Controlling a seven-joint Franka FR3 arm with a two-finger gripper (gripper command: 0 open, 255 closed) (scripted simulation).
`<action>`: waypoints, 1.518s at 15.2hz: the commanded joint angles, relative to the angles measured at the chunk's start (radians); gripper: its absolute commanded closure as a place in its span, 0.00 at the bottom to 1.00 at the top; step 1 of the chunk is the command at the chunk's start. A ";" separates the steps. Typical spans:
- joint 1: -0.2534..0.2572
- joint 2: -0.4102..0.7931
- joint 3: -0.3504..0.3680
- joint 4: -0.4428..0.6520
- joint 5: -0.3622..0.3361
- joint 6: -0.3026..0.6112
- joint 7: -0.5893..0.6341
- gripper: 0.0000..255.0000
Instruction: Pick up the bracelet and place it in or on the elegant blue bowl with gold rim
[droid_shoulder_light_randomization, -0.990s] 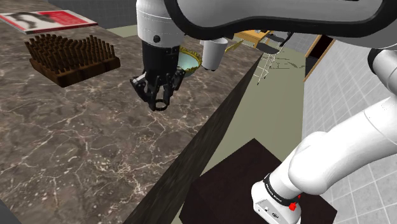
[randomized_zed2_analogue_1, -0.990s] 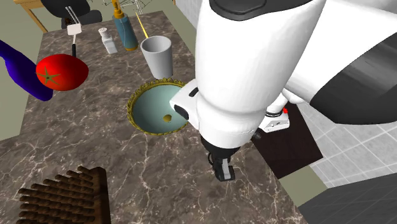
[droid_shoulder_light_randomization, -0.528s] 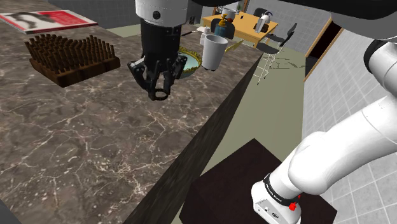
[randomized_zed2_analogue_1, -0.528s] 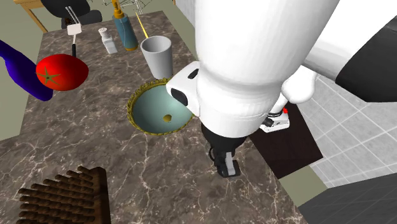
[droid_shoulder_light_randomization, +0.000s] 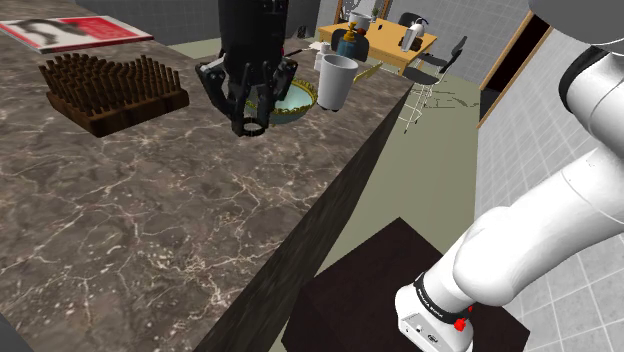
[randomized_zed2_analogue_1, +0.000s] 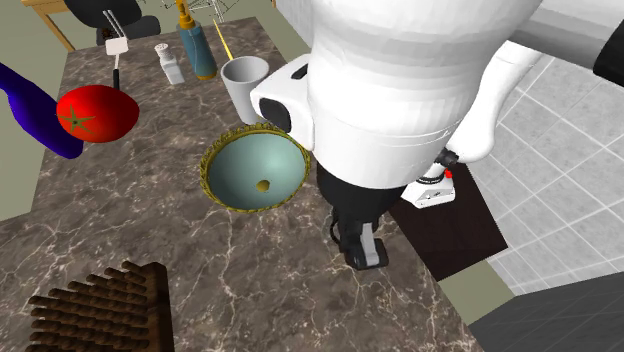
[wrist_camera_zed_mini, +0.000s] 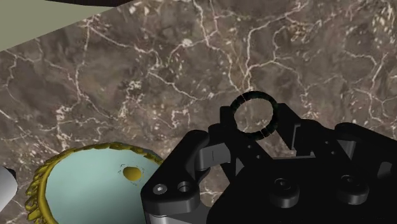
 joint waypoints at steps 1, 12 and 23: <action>-0.001 0.013 0.001 0.043 -0.007 -0.033 0.003 1.00; 0.017 0.114 0.033 0.289 -0.066 -0.196 0.049 1.00; -0.089 0.226 -0.074 0.429 -0.130 -0.242 -0.185 1.00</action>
